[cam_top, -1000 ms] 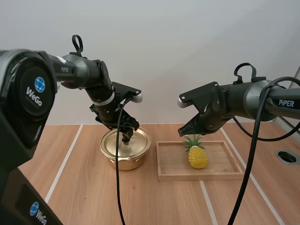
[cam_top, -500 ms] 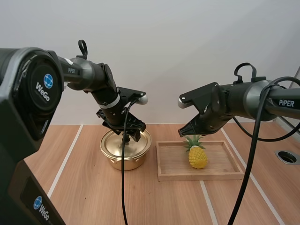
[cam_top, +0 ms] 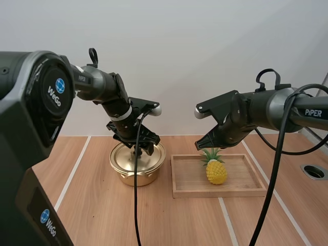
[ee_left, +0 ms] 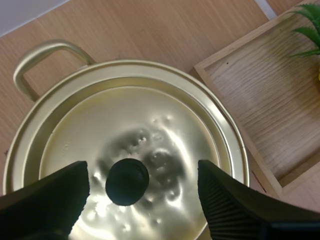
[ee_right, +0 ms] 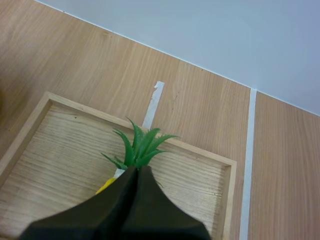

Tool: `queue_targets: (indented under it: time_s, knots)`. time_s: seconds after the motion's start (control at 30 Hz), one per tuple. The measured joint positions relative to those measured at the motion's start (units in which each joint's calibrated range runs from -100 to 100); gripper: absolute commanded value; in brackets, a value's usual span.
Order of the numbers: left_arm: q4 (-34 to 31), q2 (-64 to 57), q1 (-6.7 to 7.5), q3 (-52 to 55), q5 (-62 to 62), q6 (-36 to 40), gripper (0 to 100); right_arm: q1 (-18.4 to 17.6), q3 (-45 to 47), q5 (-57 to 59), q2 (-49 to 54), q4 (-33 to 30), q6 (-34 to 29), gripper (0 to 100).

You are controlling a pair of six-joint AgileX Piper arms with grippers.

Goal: Open the pot, put the pineapple inside, and close it

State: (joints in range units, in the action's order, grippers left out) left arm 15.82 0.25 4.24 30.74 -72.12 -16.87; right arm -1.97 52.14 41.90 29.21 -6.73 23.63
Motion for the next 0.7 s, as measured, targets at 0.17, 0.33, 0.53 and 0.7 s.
queue_targets:
  time_s: [0.17, 0.33, 0.53, 0.7]
  knots:
    - [0.09, 0.58, 0.00, 0.00, 1.40, 0.00, 100, 0.00, 0.00, 0.73, 0.00, 0.00, 0.00, 0]
    - [-1.10, 0.68, 0.00, 0.00, 1.78, 0.15, 100, 0.00, 0.00, 0.73, 0.00, 0.00, 0.00, 0]
    - [-2.23, 0.68, 0.00, 0.00, 1.92, 0.15, 100, 0.00, 0.00, 0.73, 0.00, 0.00, 0.00, 0]
    - [-2.35, 0.68, 0.00, 0.00, 1.92, 0.83, 100, 0.00, 0.00, 0.95, 0.00, 0.00, 0.00, 0]
